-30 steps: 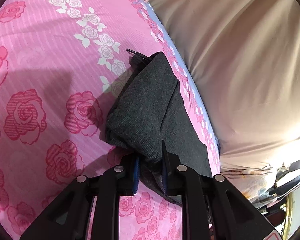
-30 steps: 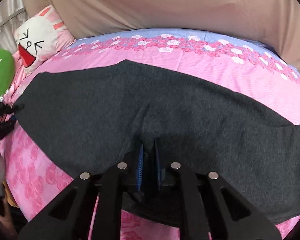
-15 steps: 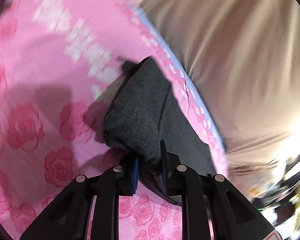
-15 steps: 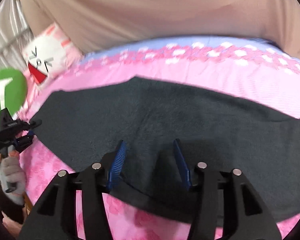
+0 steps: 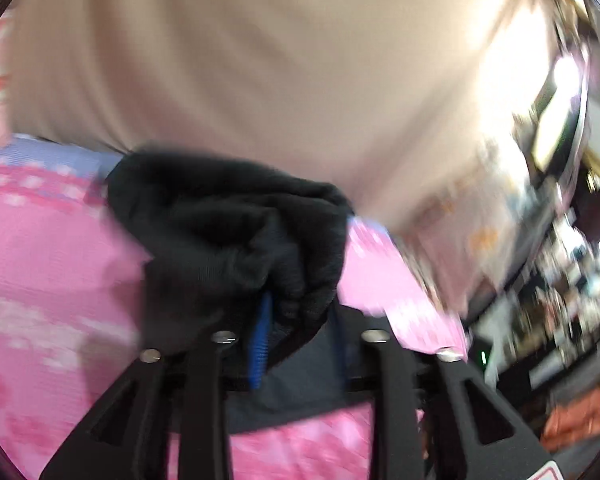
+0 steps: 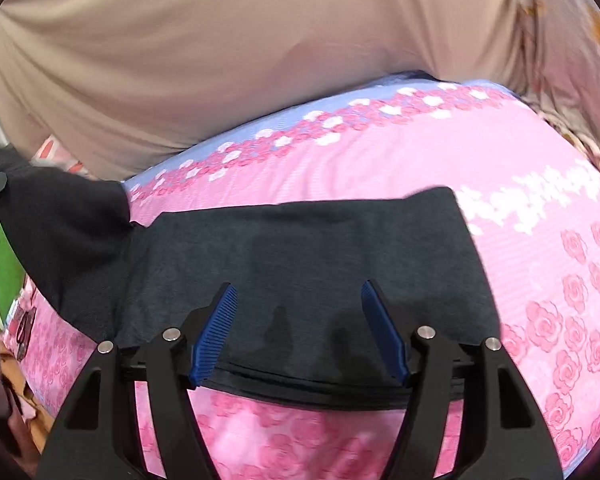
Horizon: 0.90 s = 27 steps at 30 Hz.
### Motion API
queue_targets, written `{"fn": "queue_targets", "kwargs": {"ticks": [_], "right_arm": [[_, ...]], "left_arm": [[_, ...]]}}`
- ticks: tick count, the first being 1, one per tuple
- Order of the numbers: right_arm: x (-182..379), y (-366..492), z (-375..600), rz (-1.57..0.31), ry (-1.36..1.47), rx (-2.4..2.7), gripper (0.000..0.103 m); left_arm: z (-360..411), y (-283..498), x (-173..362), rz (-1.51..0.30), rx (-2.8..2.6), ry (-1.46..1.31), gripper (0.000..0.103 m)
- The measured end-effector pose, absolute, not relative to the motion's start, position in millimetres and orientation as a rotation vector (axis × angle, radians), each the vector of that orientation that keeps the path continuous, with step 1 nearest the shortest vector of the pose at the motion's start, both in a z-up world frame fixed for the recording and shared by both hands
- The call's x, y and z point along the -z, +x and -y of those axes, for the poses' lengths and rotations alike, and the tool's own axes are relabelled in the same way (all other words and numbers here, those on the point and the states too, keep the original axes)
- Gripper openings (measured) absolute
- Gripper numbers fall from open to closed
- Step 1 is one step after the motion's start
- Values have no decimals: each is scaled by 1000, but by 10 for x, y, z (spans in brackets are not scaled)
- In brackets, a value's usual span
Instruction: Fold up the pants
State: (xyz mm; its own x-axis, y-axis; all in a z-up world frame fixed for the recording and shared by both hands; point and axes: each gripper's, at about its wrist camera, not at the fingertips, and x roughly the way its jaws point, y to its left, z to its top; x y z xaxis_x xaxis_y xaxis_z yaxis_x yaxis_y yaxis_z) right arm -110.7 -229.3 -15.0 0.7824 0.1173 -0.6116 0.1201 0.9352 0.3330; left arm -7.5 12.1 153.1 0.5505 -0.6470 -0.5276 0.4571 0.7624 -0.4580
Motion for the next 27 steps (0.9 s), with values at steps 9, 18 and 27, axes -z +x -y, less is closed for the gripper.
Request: {"fn": "queue_targets", "kwargs": {"ticks": [9,18,27], "right_arm": [[264,-1151,2525,-697,492,-100,65],[454,-484,2066,-828,583,-294,69],[-447,-742,2092,-604,560,-359,15]], "left_arm": [[509,-357,-698,-965,728,-221,73],[-187,-576,-943,-843,589,-244,74],[-925,-578,-1020,-797,473,-355,74]]}}
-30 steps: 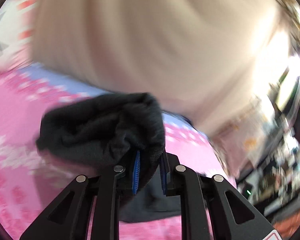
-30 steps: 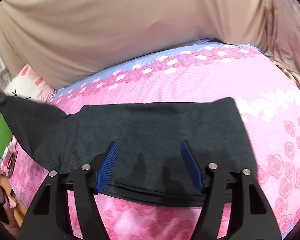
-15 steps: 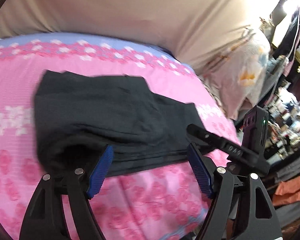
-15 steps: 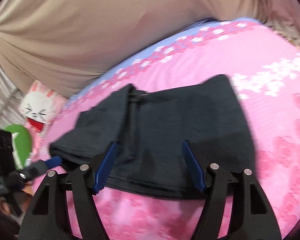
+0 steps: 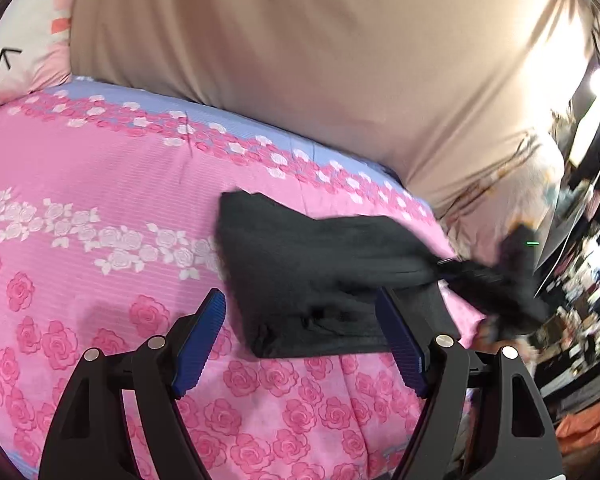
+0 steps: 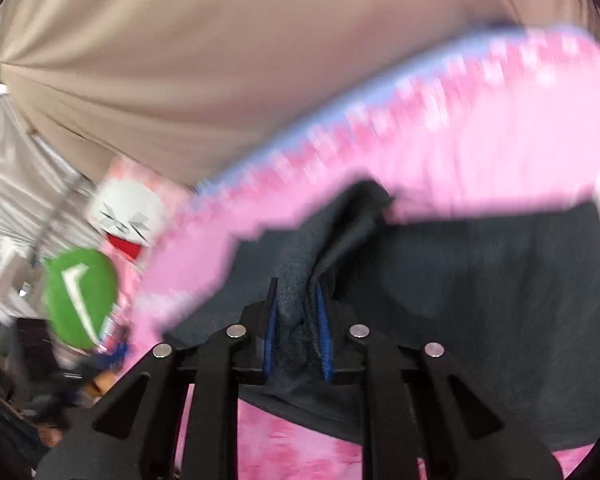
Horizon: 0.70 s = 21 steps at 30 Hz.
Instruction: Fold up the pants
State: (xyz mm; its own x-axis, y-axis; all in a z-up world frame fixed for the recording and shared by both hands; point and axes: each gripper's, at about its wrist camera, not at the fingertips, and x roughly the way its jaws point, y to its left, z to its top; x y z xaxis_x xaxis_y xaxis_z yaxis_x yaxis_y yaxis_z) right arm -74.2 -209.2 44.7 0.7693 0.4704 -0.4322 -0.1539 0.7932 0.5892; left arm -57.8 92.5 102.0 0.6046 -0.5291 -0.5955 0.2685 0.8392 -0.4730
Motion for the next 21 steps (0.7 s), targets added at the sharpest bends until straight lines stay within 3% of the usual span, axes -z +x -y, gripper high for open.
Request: {"fn": "queue_targets", "kwargs": {"ticks": [4,10,15,19,20,21], "right_arm": [[-699,-1177,2542,-511,461,-201,15],[413,-1260,3186,-753,559,11,16],[385,-1303,3213,-701,587,-24,17],[409,-1284,3237,-702,599,-19,26],[409,-1272,3257,-696,601,-10,32],[393,-1275,3309,-694,606,-4,45]], "left_arm": [[-934,-542,-1011,-797,480,-371,75],[-516,-326,-733,-895,544,-357,75],[-178,-70,-554,-971,552,-357,75],[-85,214,-311,-1032,484,-391,76],[-82,265,-251,-1051,477,-405,76],[-77,310,-195,-1070,472,-423,76]]}}
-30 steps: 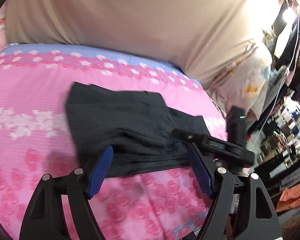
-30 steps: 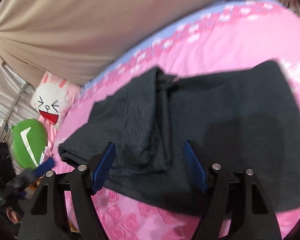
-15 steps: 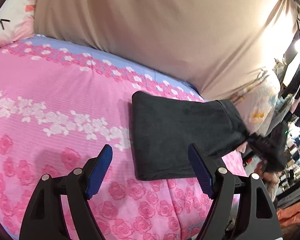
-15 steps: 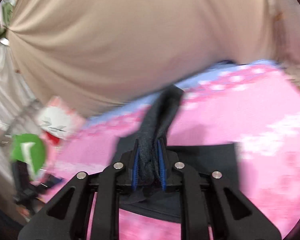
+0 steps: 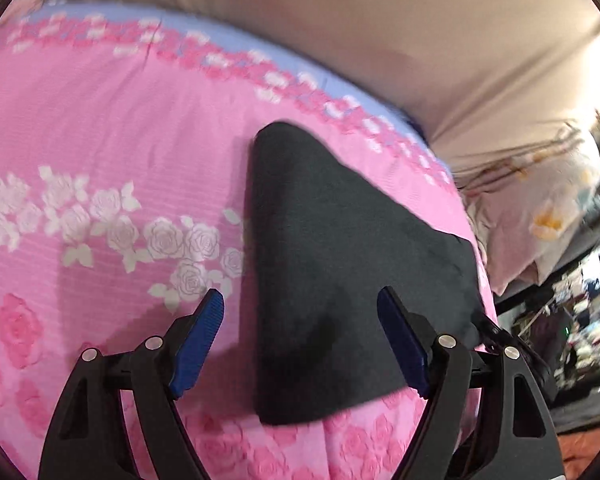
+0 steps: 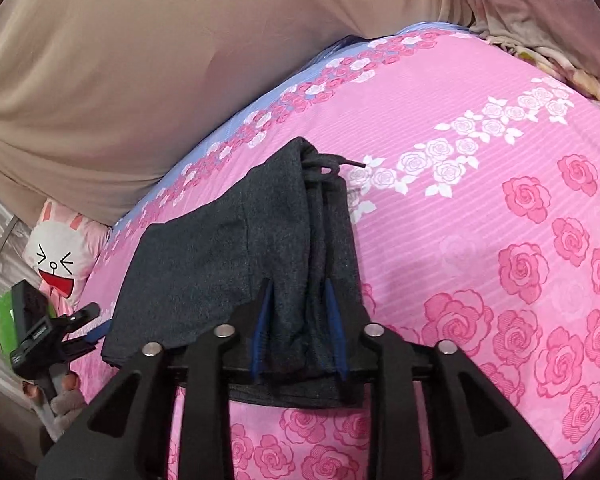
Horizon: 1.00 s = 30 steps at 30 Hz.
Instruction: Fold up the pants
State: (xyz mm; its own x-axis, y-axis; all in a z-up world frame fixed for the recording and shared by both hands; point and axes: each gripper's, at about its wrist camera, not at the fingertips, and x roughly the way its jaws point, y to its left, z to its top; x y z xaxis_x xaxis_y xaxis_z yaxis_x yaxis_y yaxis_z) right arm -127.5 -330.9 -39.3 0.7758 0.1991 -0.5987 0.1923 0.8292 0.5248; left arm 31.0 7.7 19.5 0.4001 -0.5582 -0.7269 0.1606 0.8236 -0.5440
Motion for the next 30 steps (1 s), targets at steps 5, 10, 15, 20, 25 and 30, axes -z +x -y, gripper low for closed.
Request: {"fn": "queue_targets", "kwargs": {"ticks": [5,10,15,20,25,30], "right_arm": [[524,-1149,3299,-743,625,-10,61],[381,-1055,3159,-716,608,-51,29],[-75,-1158,2822,-626,553,-157,27],[393,-1133,2533,-772,495,-120,38],[324,-1307,2638,-720,499,1,53],[-46,-1062,2532,-662,418,-23,55]], "left_arm": [[-46,460,-40,-1094,512,-509,80],[-54,570,-120,-1089,548,-491,6],[-408,326,-818,-946,560,-433,5],[-895,52,-718,-971,362,-319,0],[-931,-70,-598,-979,381,-326,1],[-438,-66,-758,-907,523,-288,22]]}}
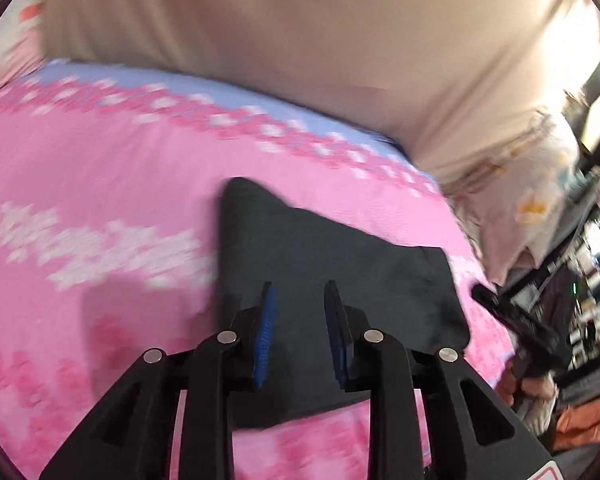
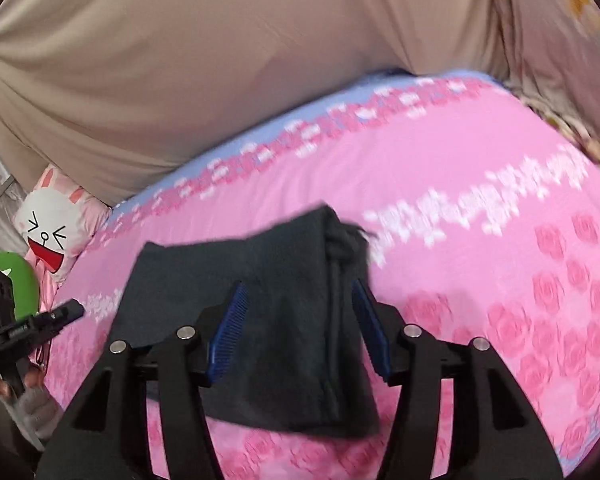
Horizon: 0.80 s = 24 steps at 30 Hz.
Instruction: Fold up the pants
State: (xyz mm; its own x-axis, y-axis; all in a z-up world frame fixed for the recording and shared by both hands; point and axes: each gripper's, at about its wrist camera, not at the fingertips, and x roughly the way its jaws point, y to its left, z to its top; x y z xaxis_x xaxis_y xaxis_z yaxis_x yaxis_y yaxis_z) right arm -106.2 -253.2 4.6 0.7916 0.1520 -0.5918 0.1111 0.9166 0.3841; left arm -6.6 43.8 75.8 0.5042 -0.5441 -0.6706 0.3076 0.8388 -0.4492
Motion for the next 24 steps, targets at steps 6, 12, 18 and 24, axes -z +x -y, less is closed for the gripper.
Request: {"fn": "queue_targets", "kwargs": {"ticks": [6,12,18,24], "right_arm": [[188,-567,2491,-747,346,47,10],[237,-631,2599,-772,350,41,12],[18,-1192,2469,-649,375,45,18],[247,-1539,2347,-751,347,7,38]], "left_arm": [[131,-162,-374,-979,601,-203,23],[195,-215,-168,-987,608,-178,38],[212,-339,-232,-907,626,-150,63],[110,-314,-287,-887,626,-261,66]]}}
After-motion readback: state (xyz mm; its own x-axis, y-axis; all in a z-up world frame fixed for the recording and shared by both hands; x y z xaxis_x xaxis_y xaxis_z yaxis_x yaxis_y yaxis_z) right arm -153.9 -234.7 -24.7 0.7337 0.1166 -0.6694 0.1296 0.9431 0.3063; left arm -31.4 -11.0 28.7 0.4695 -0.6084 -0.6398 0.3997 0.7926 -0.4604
